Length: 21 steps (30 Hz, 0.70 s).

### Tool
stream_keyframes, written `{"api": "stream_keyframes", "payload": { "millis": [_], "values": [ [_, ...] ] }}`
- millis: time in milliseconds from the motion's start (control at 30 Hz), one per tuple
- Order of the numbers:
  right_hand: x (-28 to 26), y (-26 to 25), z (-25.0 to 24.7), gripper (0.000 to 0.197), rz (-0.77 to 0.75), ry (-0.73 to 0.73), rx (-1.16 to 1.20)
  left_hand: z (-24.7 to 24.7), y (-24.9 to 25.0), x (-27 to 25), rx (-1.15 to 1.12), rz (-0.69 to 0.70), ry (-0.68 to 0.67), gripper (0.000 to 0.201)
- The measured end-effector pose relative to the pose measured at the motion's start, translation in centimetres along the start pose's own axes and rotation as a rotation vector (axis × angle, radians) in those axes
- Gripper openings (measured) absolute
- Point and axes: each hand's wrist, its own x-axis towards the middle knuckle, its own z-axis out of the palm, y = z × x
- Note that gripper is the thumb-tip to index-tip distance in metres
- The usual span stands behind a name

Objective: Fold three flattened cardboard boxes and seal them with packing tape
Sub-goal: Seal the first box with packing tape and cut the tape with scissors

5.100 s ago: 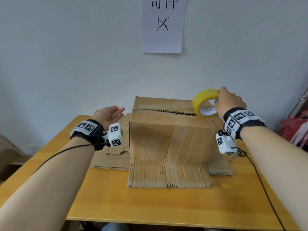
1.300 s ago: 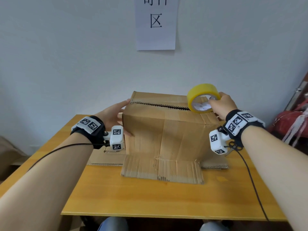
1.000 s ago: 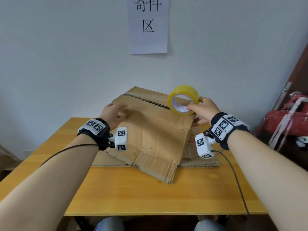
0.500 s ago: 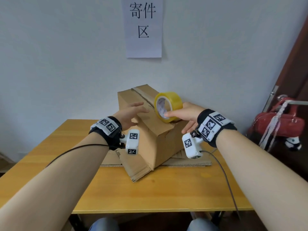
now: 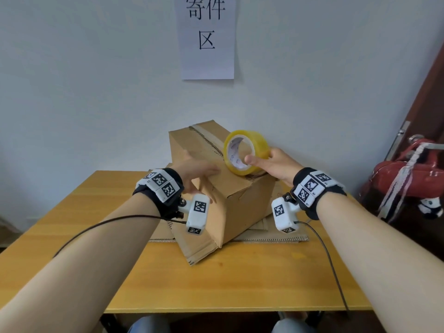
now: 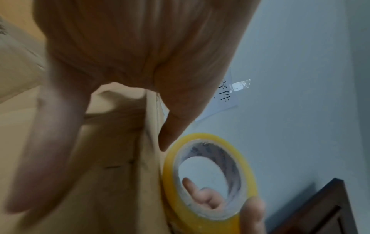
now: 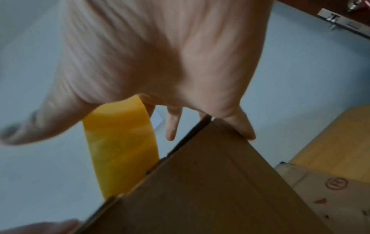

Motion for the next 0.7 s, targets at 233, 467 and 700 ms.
{"api": "stream_keyframes", "payload": {
  "millis": [233, 467, 700],
  "values": [
    [1.2, 0.9, 0.8, 0.080, 0.045, 0.066, 0.117, -0.2, 1.5, -1.4, 0.102, -0.011, -0.001, 0.069],
    [0.0, -2.0, 3.1, 0.057, 0.041, -0.055, 0.141, -4.3, 2.6, -1.2, 0.132, 0.163, 0.063, 0.071],
    [0.2, -2.6, 5.4, 0.033, -0.073, -0.111, 0.114, -5.5, -0.4, -2.1, 0.434, 0.360, -0.071, 0.052]
  ]
}}
